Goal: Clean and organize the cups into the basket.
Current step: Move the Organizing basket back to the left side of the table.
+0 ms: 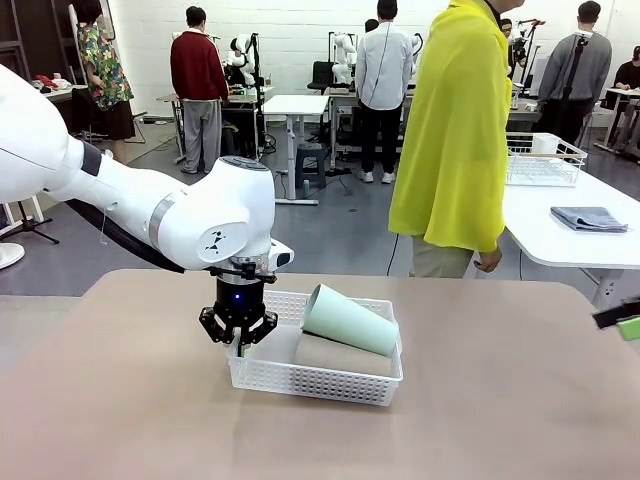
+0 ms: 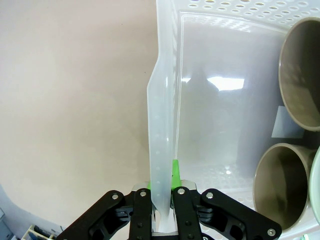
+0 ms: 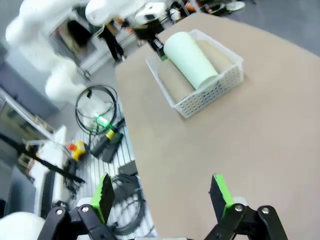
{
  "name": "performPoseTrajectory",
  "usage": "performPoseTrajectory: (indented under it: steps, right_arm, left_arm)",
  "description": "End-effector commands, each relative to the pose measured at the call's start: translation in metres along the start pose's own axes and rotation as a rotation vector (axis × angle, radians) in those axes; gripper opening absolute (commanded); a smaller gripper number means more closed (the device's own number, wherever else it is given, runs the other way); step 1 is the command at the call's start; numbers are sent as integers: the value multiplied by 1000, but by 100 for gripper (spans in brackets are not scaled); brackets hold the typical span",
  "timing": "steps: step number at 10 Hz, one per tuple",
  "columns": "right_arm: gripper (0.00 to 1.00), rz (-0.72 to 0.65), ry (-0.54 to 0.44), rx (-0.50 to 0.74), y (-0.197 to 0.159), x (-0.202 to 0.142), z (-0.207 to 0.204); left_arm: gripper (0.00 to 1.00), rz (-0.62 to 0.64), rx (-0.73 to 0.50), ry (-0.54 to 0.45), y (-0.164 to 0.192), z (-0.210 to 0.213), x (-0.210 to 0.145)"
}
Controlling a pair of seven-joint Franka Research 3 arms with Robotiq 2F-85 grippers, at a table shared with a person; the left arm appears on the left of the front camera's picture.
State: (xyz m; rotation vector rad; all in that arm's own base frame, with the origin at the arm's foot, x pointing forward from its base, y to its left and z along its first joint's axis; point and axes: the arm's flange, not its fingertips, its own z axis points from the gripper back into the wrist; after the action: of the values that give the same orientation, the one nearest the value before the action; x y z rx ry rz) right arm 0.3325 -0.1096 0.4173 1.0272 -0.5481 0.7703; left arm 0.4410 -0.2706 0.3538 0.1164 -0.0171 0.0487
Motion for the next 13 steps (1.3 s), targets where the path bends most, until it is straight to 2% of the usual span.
performPoseTrajectory:
  steps: [1,3,8,9,10,11,12,13]
  right_arm:
    - [100,-192,-158,-7,-23,-15,44]
    - [100,-312,-242,-81,-35,-49,88]
    - [100,-485,-258,-153,-26,-88,155]
    - [100,-469,-259,-227,-24,-90,160]
    - [100,-444,-256,-162,-29,-88,145]
    - [100,-444,-256,-162,-29,-88,145]
    - [100,-444,-256,-162,-29,-88,145]
    - [100,-444,-256,-162,-29,-88,145]
  left_arm:
    - [0,-9,8,6,2,-3,-1]
    - [0,-9,8,6,2,-3,-1]
    - [0,-9,8,6,2,-3,-1]
    - [0,-9,8,6,2,-3,-1]
    - [0,-9,8,6,2,-3,-1]
    - [0,-9,8,6,2,-3,-1]
    - [6,0,0,0,0,0,0]
    - [6,-32,74,-64,14,24,-5]
